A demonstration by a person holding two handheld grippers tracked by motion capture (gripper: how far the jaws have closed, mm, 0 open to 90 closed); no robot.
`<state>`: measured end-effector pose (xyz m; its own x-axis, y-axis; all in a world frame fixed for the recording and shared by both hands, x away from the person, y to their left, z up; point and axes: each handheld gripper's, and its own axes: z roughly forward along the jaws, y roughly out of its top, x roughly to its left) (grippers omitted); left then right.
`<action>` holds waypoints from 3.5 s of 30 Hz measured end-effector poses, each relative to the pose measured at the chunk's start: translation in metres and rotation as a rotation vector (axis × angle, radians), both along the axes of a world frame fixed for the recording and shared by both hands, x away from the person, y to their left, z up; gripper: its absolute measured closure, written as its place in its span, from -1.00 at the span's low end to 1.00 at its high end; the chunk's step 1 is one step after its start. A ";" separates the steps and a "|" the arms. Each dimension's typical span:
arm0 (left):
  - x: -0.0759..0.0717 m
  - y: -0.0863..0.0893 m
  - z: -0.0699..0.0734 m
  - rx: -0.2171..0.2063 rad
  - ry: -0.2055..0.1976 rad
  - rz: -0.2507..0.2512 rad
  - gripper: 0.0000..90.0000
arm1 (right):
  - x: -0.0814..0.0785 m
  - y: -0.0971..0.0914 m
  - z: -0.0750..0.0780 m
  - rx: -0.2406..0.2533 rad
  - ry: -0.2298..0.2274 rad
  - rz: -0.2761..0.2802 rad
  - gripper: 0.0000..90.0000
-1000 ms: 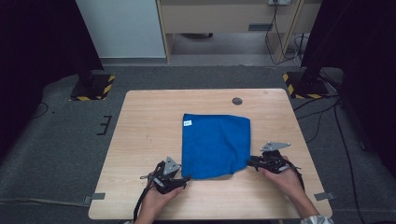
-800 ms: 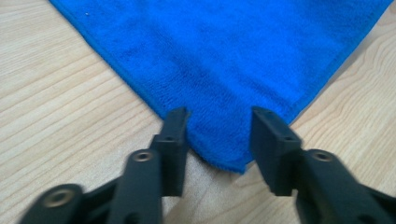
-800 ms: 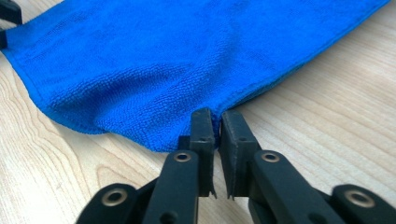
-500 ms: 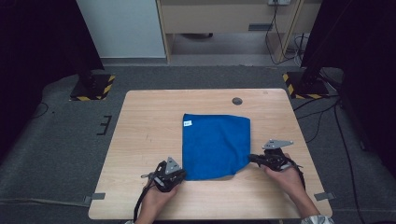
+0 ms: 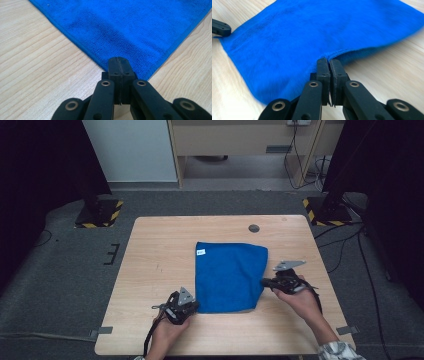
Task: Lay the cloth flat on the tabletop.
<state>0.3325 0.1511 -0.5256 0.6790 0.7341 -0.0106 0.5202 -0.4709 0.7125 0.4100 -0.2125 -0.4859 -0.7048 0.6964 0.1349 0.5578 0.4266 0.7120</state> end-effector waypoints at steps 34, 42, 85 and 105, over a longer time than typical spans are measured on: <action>0.003 0.005 0.001 0.009 0.014 0.000 1.00 | 0.026 0.035 -0.002 -0.075 0.009 -0.059 0.20; 0.003 0.005 0.002 0.013 0.012 0.003 1.00 | 0.012 0.001 -0.012 -0.096 0.026 -0.120 0.22; -0.003 0.015 0.012 -0.059 -0.037 0.100 -0.10 | -0.010 -0.030 -0.027 -0.046 -0.054 -0.203 -0.36; 0.021 0.038 0.011 -0.121 -0.030 0.181 -0.69 | -0.010 0.004 -0.017 0.023 -0.096 -0.162 -0.62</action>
<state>0.3538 0.1889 -0.5146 0.5375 0.8386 -0.0882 0.5665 -0.2816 0.7745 0.3995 -0.2088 -0.5026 -0.5943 0.7993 0.0896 0.5465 0.3196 0.7741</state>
